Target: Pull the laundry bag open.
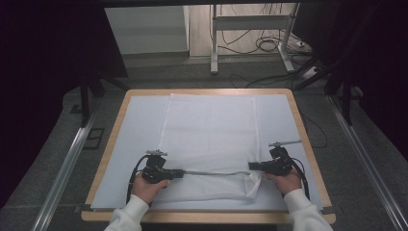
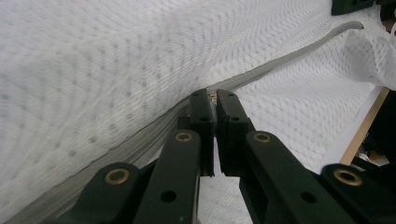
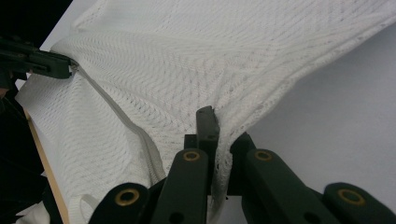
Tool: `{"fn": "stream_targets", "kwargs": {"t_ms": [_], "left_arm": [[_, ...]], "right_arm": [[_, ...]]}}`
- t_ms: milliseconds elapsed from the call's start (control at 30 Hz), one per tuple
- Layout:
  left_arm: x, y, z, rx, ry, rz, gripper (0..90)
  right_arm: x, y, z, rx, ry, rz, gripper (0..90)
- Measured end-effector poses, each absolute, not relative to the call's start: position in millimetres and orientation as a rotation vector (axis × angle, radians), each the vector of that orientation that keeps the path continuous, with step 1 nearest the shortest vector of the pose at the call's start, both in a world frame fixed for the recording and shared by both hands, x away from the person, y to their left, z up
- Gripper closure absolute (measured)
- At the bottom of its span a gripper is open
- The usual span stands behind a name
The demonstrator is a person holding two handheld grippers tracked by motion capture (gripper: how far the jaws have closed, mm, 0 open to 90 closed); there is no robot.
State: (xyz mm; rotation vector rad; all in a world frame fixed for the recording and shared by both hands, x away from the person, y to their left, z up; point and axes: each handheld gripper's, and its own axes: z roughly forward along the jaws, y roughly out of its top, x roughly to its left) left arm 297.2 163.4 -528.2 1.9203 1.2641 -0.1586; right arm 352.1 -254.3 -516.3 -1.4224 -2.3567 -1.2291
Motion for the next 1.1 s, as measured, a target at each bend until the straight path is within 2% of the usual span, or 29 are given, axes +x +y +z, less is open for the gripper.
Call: {"fn": "stream_targets", "kwargs": {"t_ms": [1100], "left_arm": [[285, 199, -528, 1.924, 1.276, -0.139, 86.8]], "right_arm": [[351, -253, -517, -1.426, -2.378, -1.215, 87.7]]}}
